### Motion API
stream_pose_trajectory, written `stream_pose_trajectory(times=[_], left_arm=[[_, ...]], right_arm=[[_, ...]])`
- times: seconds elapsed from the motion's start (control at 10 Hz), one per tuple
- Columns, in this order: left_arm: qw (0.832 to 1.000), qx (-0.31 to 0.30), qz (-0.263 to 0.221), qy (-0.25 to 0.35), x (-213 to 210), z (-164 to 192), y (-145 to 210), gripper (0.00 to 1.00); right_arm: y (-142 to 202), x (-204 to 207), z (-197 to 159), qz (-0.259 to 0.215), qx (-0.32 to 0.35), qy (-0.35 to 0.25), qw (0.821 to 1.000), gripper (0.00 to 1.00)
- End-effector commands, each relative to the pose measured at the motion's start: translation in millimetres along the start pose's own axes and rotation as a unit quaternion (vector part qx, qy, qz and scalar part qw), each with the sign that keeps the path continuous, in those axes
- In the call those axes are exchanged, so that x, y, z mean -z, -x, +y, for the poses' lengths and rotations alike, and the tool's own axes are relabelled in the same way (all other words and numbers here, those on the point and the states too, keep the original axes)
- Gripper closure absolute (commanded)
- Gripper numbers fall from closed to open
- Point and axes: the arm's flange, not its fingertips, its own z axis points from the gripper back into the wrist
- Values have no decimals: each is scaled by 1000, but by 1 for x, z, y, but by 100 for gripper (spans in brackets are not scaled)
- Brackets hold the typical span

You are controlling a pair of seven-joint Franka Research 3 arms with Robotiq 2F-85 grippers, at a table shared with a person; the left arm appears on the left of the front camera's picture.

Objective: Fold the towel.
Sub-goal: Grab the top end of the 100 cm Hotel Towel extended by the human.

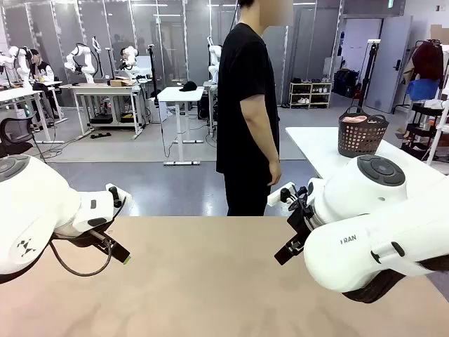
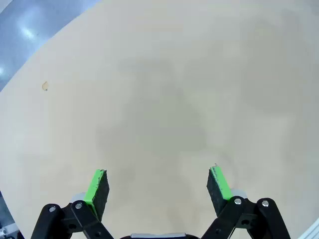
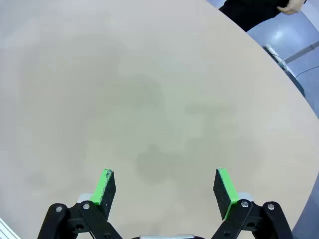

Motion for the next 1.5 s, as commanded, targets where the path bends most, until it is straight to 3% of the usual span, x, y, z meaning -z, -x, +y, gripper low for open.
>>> stream_pose_trajectory(times=[0.0, 1.4], left_arm=[[1000, 0, 0, 0, 0, 0, 0, 0], [1000, 0, 0, 0, 0, 0, 0, 0]], right_arm=[[0, 0, 0, 0, 0, 0, 1000, 0], [0, 0, 0, 0, 0, 0, 1000, 0]])
